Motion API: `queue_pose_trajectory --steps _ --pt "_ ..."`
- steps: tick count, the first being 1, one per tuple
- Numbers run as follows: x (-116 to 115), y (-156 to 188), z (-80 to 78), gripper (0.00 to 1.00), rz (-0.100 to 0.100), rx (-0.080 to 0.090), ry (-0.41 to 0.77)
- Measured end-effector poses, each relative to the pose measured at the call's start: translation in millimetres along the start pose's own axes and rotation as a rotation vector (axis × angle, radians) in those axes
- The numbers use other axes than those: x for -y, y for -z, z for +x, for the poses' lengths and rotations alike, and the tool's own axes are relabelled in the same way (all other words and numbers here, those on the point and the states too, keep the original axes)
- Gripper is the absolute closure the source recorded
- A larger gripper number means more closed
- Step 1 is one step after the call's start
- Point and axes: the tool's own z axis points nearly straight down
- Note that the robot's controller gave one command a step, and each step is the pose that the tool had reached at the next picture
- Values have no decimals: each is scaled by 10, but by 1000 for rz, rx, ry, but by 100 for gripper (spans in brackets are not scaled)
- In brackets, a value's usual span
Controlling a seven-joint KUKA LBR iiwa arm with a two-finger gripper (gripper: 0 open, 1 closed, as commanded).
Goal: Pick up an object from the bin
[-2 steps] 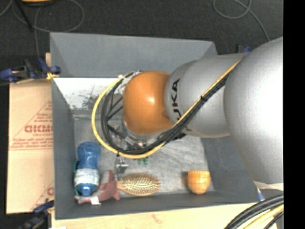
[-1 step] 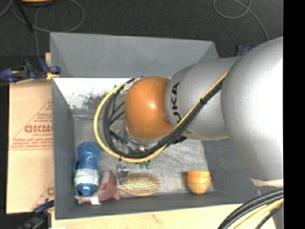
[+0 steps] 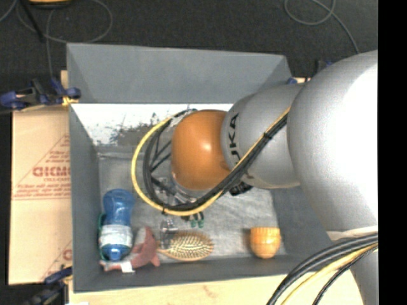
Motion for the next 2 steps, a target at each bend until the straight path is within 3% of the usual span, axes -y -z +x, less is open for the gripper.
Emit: queue_pose_trajectory --steps 1,2 --pt "-43 -163 65 100 -4 -17 402" --pt "-43 -164 65 100 -4 -17 400"
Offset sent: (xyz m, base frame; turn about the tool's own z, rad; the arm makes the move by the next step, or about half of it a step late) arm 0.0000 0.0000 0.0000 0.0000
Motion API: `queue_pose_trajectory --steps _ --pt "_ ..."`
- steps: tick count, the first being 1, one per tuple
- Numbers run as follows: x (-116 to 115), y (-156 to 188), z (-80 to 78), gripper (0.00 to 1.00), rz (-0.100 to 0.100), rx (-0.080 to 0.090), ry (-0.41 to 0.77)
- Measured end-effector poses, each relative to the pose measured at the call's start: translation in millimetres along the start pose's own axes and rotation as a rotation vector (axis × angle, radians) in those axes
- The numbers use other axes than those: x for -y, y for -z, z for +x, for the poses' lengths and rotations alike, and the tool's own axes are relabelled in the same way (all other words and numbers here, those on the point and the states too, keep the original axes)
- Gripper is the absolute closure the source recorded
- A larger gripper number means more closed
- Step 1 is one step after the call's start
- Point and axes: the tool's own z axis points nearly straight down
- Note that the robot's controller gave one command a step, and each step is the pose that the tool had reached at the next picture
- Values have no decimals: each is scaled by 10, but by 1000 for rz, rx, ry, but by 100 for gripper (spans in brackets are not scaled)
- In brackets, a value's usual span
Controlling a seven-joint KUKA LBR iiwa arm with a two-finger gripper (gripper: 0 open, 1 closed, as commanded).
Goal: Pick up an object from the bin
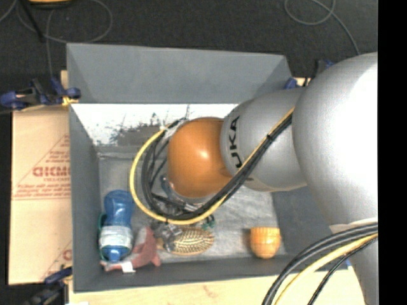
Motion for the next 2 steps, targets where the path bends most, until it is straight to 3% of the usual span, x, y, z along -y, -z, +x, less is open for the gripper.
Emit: queue_pose_trajectory --steps 1,2 --pt "181 1955 38 100 9 20 49" --pt "210 2353 31 100 12 32 55"
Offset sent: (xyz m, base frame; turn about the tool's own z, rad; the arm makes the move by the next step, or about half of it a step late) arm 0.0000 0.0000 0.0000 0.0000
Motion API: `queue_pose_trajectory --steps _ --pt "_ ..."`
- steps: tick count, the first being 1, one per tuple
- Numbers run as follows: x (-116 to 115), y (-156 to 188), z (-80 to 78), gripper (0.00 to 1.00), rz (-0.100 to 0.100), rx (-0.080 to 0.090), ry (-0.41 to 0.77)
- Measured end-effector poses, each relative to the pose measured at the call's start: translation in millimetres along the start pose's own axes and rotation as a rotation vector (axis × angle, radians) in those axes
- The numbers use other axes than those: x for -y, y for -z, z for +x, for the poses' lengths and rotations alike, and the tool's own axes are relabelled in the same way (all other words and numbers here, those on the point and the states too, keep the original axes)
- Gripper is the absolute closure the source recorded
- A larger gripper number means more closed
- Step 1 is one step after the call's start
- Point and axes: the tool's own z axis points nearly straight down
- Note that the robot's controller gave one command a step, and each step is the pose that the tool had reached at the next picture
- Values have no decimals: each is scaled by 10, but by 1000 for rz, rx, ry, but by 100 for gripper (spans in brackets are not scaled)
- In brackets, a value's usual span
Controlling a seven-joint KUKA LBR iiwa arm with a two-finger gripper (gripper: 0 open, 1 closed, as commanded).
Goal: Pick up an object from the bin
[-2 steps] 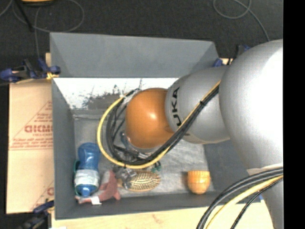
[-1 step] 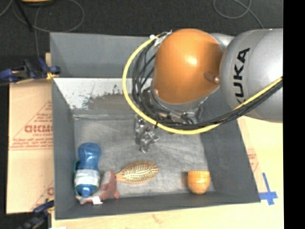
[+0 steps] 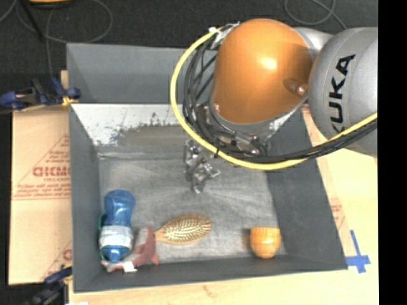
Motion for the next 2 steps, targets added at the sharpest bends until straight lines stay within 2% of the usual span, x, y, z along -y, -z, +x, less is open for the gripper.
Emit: queue_pose_trajectory --steps 1,2 --pt "37 -1325 221 0 -5 -4 160" --pt "42 -1595 282 0 -9 -13 185"
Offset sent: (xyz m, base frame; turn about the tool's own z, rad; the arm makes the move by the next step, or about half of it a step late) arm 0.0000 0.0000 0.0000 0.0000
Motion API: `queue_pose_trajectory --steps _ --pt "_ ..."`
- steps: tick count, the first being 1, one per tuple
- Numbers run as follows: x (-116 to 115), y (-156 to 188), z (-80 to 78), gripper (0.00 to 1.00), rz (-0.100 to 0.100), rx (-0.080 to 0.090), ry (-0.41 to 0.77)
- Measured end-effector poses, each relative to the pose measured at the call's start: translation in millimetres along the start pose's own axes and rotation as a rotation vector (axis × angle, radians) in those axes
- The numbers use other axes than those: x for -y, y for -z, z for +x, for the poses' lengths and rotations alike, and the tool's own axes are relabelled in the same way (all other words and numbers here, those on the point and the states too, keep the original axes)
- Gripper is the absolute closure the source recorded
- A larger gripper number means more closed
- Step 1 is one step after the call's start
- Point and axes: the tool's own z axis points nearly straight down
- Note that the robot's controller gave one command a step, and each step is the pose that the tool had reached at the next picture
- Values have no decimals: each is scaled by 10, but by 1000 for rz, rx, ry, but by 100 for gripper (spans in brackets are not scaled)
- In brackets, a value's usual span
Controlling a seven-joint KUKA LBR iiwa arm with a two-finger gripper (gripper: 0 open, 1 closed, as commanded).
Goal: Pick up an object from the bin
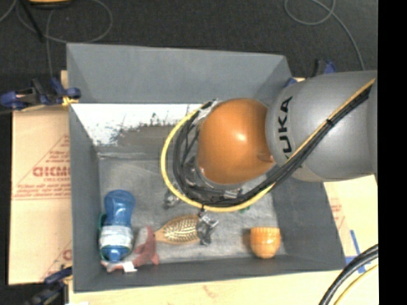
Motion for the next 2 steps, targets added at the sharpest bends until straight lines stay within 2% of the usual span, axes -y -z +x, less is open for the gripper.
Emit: queue_pose_trajectory --steps 1,2 --pt "-59 -702 -91 100 8 19 177" --pt "-60 -702 -92 100 8 19 176"
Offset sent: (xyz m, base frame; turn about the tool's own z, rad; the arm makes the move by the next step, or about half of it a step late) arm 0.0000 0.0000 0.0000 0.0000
